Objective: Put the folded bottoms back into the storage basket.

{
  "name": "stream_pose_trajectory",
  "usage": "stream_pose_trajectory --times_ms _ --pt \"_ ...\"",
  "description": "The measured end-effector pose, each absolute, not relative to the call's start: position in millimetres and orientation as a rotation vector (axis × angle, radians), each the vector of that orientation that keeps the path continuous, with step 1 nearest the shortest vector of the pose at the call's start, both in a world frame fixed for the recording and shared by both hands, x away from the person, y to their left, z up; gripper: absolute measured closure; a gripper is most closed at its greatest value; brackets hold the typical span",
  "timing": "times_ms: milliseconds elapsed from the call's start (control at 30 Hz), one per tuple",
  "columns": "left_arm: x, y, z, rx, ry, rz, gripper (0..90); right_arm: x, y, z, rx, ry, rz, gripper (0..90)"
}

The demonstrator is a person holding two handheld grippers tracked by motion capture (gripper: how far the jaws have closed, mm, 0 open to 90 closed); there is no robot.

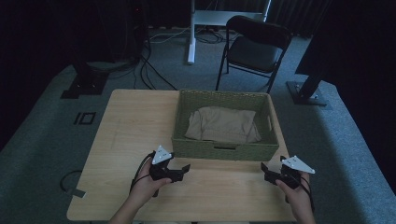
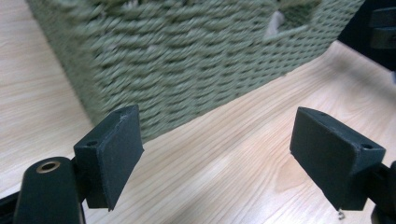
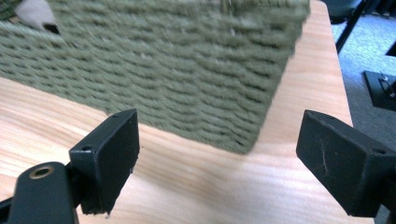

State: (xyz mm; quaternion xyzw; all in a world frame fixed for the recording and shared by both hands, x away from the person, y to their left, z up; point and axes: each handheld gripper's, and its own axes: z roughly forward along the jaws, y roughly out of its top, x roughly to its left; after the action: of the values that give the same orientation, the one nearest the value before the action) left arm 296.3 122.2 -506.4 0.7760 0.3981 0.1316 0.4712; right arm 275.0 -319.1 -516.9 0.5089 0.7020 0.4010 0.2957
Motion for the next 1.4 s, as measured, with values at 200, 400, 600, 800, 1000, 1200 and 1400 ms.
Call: stream_pose_trajectory --times_ms 200,400,600,800,1000,1200,1400 --pt "293 131 -523 1.908 1.031 0.34 17.8 272 -323 -532 1.4 1.872 1.03 12.9" --pt "290 142 -537 1.923 1.09 0.371 17.8 270 -325 -543 1.434 1.881 0.981 12.9" --pt "287 154 -540 1.913 1.171 0.398 17.8 269 -326 -549 1.465 1.872 0.926 13.0" --pt "286 169 -540 1.874 1.265 0.463 17.8 270 -329 -552 1.529 1.858 0.893 13.8" --pt "286 184 -543 1.879 1.344 0.546 17.9 271 -328 -554 1.561 1.877 0.84 14.1" --pt "285 196 -547 1.87 1.401 0.634 17.9 272 -328 -555 1.621 1.901 0.833 13.9" --pt "286 201 -550 1.908 1.46 0.664 17.8 273 -327 -555 1.626 1.898 0.829 12.6"
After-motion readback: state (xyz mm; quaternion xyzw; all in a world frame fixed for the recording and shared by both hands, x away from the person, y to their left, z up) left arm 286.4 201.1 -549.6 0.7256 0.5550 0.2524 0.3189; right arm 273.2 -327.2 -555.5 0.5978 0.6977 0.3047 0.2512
